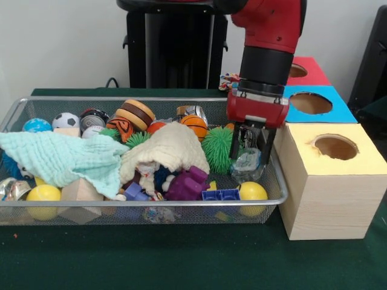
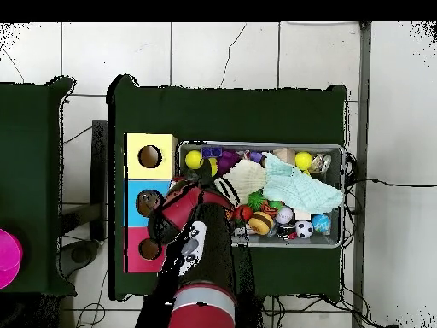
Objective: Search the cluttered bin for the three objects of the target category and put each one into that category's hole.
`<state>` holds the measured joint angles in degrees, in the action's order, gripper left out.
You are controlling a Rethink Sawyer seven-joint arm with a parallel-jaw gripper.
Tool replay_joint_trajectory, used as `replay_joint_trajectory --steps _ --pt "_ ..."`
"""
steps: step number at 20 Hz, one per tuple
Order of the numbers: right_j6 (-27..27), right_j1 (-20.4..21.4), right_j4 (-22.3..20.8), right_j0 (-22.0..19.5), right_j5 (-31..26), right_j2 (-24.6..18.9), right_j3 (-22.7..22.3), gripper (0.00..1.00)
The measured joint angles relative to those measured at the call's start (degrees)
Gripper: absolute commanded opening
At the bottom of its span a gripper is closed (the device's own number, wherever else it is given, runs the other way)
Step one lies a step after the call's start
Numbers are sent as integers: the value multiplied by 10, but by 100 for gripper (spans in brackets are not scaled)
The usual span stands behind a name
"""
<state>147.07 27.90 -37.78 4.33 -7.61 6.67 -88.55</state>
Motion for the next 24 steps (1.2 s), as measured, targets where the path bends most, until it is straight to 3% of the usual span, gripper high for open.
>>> replay_joint_trajectory --steps 7,11,16,24 --pt "0 -51 18 -37 0 -21 30 100" --pt "0 -77 27 -107 -2 -85 29 100" --pt "0 -68 45 -159 -45 -138 24 100" --pt "0 -67 71 -204 -101 -186 25 100"
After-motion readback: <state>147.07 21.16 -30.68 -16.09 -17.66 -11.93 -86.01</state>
